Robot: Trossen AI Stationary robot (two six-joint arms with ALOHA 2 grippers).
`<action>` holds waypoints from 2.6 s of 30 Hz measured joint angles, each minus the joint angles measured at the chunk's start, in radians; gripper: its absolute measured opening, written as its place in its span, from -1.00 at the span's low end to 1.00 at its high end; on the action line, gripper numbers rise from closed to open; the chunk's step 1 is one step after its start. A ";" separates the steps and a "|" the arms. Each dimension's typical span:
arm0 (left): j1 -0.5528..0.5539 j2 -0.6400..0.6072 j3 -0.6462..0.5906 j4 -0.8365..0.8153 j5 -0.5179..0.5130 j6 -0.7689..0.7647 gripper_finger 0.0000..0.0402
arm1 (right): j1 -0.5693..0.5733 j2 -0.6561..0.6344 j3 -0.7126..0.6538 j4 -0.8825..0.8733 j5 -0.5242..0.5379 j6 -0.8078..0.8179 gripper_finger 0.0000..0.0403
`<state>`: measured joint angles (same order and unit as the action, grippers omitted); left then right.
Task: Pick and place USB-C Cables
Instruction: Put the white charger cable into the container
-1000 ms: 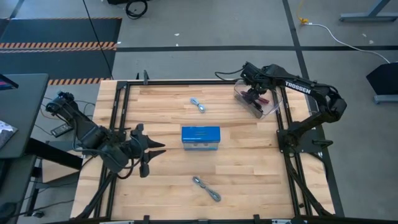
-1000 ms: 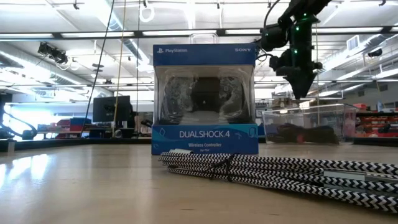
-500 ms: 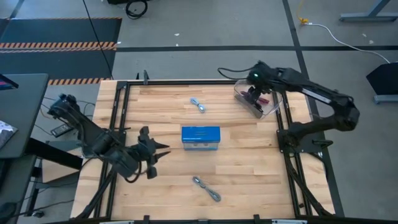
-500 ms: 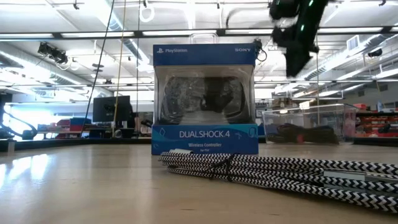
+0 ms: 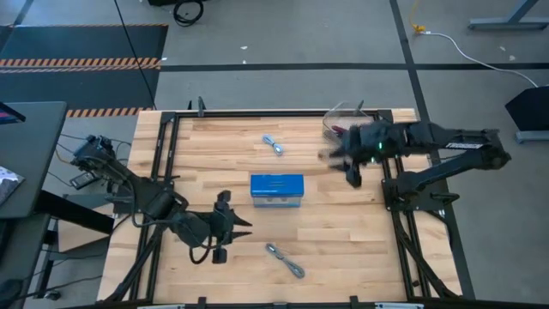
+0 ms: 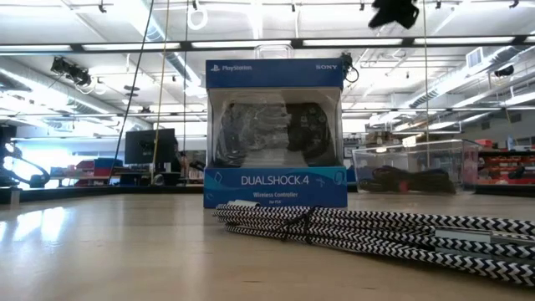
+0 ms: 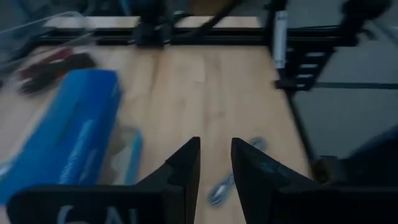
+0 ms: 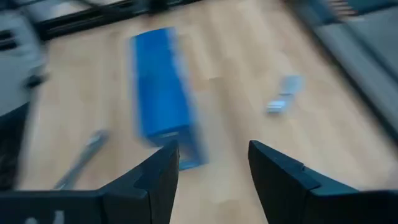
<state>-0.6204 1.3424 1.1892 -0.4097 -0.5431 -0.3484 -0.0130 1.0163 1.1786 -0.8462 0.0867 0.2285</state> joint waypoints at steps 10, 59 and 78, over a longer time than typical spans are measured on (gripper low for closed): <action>-0.005 0.010 0.000 0.088 0.095 0.021 -0.51 | 0.407 0.142 0.000 0.007 0.063 0.188 -0.01; -0.061 0.205 0.000 0.186 0.103 0.136 -0.51 | 0.698 0.564 0.000 0.224 0.125 0.714 -0.01; -0.091 0.255 0.000 0.087 0.091 0.018 -0.51 | 0.668 0.818 0.000 0.483 0.093 0.632 -0.01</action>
<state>-0.7113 1.5974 1.1896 -0.3223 -0.4519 -0.3307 0.6554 1.8346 1.1786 -0.3635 0.1792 0.8604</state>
